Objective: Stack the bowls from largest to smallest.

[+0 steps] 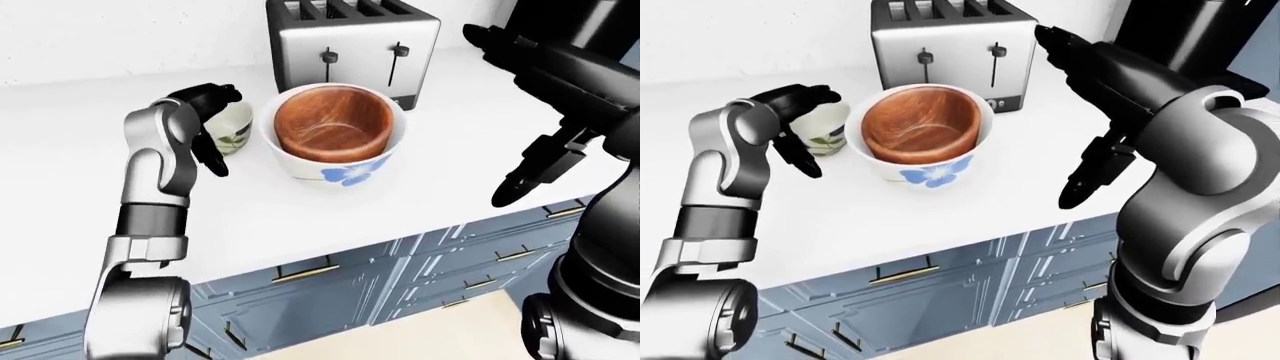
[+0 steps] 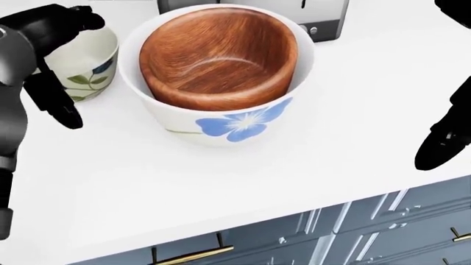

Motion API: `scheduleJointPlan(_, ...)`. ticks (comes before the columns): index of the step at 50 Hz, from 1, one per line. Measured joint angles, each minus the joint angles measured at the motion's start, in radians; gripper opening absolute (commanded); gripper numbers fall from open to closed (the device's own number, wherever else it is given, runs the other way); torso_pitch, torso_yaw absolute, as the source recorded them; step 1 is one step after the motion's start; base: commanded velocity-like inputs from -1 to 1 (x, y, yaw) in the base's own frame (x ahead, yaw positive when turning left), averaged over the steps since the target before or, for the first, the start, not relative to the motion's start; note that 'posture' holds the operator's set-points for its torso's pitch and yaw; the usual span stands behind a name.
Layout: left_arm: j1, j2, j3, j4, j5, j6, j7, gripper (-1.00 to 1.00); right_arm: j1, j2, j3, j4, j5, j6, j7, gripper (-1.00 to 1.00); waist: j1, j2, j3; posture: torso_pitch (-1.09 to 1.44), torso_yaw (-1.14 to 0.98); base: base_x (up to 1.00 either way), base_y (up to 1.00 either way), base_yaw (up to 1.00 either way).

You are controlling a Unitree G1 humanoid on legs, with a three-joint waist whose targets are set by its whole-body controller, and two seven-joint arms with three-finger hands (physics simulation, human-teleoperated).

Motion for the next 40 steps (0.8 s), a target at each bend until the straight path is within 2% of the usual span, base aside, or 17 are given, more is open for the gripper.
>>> scheduleJointPlan(9,-0.003,-0.004,-0.01,0.058,0.027,0.002,0.043,0.32,0.01,-0.008,-0.011,-0.001,0.011,-0.001,-0.01,1.0,-0.001,0.001,-0.003,0.0,0.0,0.0,0.0,0.0)
scheduleJointPlan(14,-0.005,-0.006,-0.012,0.097,0.039,-0.005,0.061,0.25,0.013,-0.011,-0.011,-0.003,0.016,0.0,-0.011,1.0,-0.002,0.0,-0.004,0.0,0.0,0.0,0.0,0.0)
scheduleJointPlan(26,-0.031,-0.016,-0.02,0.177,0.052,-0.015,0.136,-0.15,0.024,-0.004,-0.009,0.001,0.019,-0.008,-0.025,1.0,-0.004,0.004,-0.011,0.0,0.0,0.0,0.0,0.0)
scheduleJointPlan(33,-0.011,-0.016,-0.017,0.177,0.049,-0.024,0.188,-0.22,0.04,-0.002,-0.014,-0.006,0.024,-0.008,-0.033,1.0,-0.007,0.009,-0.018,0.0,0.0,0.0,0.0,0.0)
scheduleJointPlan(37,0.007,-0.011,-0.012,0.173,0.037,-0.035,0.218,-0.49,0.05,-0.004,-0.016,-0.01,0.027,-0.008,-0.036,1.0,-0.01,0.011,-0.021,0.0,0.0,0.0,0.0,0.0)
scheduleJointPlan(40,0.014,0.003,-0.004,0.135,0.026,-0.033,0.204,-0.7,0.051,-0.011,-0.022,-0.016,0.03,-0.006,-0.033,1.0,-0.012,0.011,-0.018,0.0,0.0,0.0,0.0,0.0)
